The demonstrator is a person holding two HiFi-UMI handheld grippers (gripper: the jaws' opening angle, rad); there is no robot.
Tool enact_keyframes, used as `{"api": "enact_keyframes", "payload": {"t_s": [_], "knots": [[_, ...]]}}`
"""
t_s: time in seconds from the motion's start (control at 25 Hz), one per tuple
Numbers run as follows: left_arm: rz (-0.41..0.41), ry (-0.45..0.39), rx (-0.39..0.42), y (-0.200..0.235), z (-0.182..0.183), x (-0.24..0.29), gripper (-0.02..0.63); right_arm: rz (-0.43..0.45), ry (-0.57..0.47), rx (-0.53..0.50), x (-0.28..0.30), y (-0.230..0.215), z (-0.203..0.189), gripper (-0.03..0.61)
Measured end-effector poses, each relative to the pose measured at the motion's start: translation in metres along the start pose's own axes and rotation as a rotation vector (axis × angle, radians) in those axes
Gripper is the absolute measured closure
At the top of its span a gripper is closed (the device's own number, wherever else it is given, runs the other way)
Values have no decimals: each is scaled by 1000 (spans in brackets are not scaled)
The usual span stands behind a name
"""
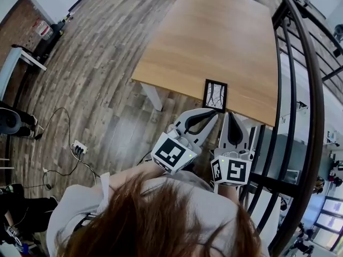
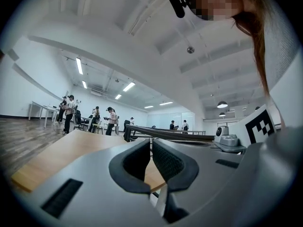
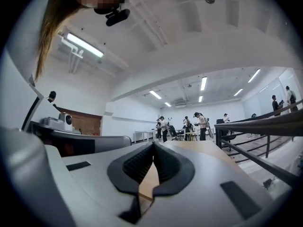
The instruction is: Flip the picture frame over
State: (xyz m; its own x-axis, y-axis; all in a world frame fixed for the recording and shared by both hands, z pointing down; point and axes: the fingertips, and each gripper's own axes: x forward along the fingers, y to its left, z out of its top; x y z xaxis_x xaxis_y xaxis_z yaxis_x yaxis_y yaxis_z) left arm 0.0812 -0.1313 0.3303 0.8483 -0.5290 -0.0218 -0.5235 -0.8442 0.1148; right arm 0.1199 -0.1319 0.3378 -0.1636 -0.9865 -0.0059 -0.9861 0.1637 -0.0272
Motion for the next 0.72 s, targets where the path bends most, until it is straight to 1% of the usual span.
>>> {"api": "enact_keyframes", "payload": {"t_s": [0.24, 0.44, 0.72], "knots": [[3, 14, 8, -1, -5, -1, 594, 26, 24, -27, 0, 5, -3, 563], [15, 3, 10, 0, -2, -2, 594, 27, 17, -3, -2, 2, -2, 563], [25, -5, 20, 0, 3, -2, 594, 37, 0, -4, -2, 0, 5, 563]]}}
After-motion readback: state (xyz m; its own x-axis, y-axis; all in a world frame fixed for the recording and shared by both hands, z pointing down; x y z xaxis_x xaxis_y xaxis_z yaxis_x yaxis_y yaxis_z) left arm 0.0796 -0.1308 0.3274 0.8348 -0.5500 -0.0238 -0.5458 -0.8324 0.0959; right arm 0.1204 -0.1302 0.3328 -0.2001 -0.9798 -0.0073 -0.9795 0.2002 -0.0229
